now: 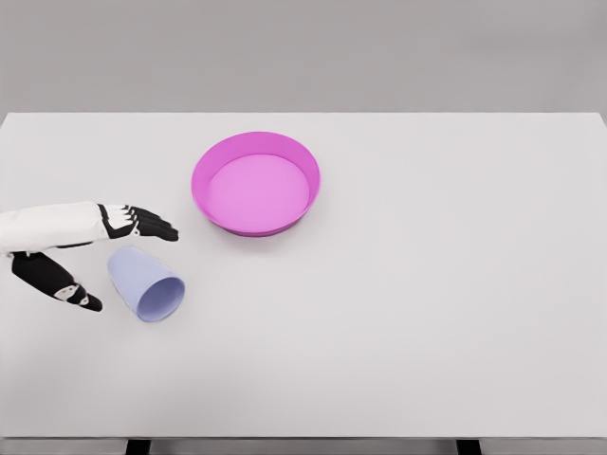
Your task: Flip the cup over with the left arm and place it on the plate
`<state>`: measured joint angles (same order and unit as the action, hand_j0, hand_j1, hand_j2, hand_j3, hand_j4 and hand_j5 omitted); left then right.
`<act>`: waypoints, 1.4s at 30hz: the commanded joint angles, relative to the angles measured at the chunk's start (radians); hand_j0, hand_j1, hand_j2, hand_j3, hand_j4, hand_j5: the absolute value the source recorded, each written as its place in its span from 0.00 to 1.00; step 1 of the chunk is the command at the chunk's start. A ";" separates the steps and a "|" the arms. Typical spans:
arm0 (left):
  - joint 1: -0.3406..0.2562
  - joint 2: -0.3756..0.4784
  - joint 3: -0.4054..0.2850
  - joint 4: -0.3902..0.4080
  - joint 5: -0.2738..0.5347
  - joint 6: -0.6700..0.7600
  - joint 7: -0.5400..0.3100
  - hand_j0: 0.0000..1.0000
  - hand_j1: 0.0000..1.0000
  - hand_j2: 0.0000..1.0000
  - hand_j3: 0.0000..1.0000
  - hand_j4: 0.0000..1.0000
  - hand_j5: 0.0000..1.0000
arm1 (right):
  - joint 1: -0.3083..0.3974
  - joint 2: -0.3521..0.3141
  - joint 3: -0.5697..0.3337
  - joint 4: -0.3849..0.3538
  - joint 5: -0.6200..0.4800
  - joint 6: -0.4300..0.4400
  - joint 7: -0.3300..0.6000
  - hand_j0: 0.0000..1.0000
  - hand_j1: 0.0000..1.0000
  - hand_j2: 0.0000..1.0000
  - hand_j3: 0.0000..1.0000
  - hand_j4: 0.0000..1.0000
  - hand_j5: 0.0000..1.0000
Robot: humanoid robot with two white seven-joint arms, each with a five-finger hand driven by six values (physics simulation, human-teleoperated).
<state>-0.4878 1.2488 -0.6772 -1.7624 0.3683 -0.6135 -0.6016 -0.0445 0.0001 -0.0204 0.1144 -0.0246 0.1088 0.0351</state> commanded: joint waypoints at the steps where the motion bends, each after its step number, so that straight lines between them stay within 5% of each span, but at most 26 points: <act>1: 0.000 0.000 0.002 0.000 0.009 0.003 0.000 1.00 1.00 1.00 1.00 1.00 1.00 | 0.000 0.000 0.008 -0.002 0.002 -0.001 0.000 1.00 1.00 1.00 1.00 1.00 1.00; 14: 0.025 -0.020 0.008 0.000 -0.052 0.003 0.010 1.00 1.00 1.00 1.00 1.00 1.00 | 0.003 0.000 -0.003 0.005 0.000 0.000 0.000 1.00 1.00 1.00 1.00 1.00 1.00; 19: 0.028 -0.042 0.002 0.004 -0.083 0.011 0.102 1.00 1.00 1.00 1.00 1.00 1.00 | 0.003 0.000 -0.003 0.005 0.000 0.000 0.000 1.00 1.00 1.00 1.00 1.00 1.00; 25: 0.110 -0.068 0.010 0.015 -0.195 0.104 0.106 1.00 1.00 1.00 1.00 1.00 1.00 | 0.003 0.000 -0.003 0.004 0.000 0.000 0.000 1.00 1.00 1.00 1.00 1.00 1.00; 42: 0.097 -0.083 0.010 0.066 -0.273 0.106 0.108 1.00 1.00 1.00 1.00 1.00 1.00 | 0.005 0.000 -0.003 0.005 0.000 0.000 0.000 1.00 1.00 1.00 1.00 1.00 1.00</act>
<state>-0.3912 1.1666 -0.6654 -1.6968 0.1019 -0.5096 -0.4942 -0.0414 0.0001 -0.0233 0.1188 -0.0247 0.1089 0.0351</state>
